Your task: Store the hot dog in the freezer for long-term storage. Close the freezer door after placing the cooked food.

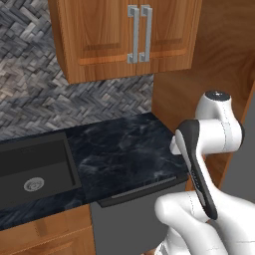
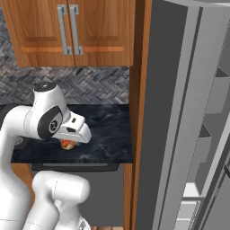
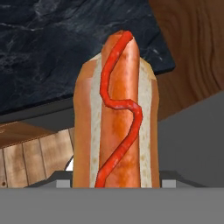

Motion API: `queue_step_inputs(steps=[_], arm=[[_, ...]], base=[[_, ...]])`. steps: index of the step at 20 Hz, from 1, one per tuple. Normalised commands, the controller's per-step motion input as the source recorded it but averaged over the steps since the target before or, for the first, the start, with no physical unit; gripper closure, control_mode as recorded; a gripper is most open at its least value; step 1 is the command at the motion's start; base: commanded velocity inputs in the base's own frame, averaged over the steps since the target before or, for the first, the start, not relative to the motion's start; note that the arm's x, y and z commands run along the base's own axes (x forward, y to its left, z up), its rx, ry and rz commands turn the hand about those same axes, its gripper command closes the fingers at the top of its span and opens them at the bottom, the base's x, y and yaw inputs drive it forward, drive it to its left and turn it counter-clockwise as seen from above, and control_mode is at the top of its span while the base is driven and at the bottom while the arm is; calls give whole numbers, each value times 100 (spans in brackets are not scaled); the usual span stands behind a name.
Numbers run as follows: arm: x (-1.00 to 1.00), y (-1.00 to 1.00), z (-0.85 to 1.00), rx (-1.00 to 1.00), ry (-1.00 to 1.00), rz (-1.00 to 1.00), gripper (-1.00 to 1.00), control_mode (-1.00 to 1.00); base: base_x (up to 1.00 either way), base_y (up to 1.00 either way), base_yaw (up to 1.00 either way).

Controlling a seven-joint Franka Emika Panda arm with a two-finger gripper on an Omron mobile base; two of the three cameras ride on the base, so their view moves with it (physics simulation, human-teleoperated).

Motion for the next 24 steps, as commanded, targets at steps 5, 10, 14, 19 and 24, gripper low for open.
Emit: queue_step_inputs(steps=[5,10,14,19,24], arm=[[-11,0,0,0,0,-1,100,-100],[0,0,0,0,0,0,100,100],[0,0,0,0,0,0,100,100],[0,0,0,0,0,0,100,100],[0,0,0,0,0,0,100,100]], base=[[0,0,0],[-59,-2,-8],[-62,-4,-10],[-51,-3,-11],[-50,0,-10]])
